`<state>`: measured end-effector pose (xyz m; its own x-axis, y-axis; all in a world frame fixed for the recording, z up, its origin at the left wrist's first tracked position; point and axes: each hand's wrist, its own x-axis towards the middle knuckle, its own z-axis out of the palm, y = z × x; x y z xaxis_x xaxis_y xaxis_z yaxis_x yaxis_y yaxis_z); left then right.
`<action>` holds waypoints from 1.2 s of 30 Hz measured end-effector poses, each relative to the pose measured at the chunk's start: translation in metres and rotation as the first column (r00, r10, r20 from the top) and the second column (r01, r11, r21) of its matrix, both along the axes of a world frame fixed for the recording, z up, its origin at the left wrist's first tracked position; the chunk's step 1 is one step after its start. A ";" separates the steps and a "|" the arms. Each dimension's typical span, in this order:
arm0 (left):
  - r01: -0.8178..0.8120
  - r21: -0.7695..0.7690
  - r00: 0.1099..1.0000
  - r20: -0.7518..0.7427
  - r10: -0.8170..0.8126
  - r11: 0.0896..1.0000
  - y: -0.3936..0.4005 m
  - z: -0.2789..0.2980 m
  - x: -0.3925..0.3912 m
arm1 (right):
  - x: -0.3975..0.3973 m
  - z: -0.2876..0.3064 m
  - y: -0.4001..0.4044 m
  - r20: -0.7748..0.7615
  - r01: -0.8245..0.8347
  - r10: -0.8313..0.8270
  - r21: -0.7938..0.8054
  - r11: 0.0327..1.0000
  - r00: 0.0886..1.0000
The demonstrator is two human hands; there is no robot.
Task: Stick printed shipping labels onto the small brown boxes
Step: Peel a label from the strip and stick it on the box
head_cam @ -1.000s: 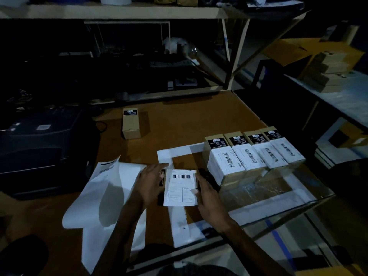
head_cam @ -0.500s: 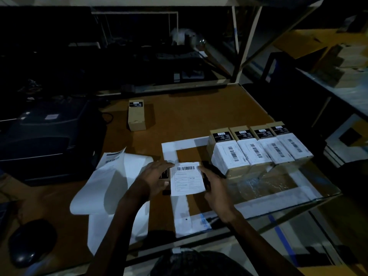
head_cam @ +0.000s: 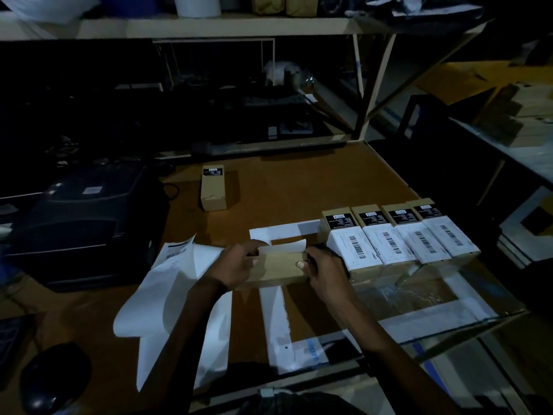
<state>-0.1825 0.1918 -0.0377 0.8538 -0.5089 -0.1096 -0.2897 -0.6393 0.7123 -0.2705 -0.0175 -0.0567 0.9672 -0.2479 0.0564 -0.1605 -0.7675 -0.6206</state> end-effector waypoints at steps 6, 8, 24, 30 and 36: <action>0.066 -0.330 0.971 -0.196 -0.137 0.942 0.004 0.000 0.005 | 0.013 0.015 -0.005 -0.043 -0.013 0.026 0.276 0.961 0.999; 0.069 -0.352 0.968 -0.203 -0.148 0.934 0.002 0.001 0.008 | 0.013 0.022 -0.006 -0.047 -0.042 0.061 0.328 0.944 0.997; 0.147 -0.333 0.951 -0.213 -0.226 0.931 -0.003 0.004 0.021 | 0.020 0.024 -0.005 -0.086 -0.050 0.077 0.277 0.960 0.993; 0.169 -0.345 0.955 -0.173 -0.240 0.923 -0.002 -0.004 0.020 | 0.023 0.022 -0.003 -0.084 -0.111 0.130 0.202 0.973 0.988; 0.159 -0.308 0.967 -0.142 -0.210 0.938 -0.005 -0.013 0.024 | 0.023 0.025 0.007 -0.112 -0.145 0.147 0.023 0.989 0.983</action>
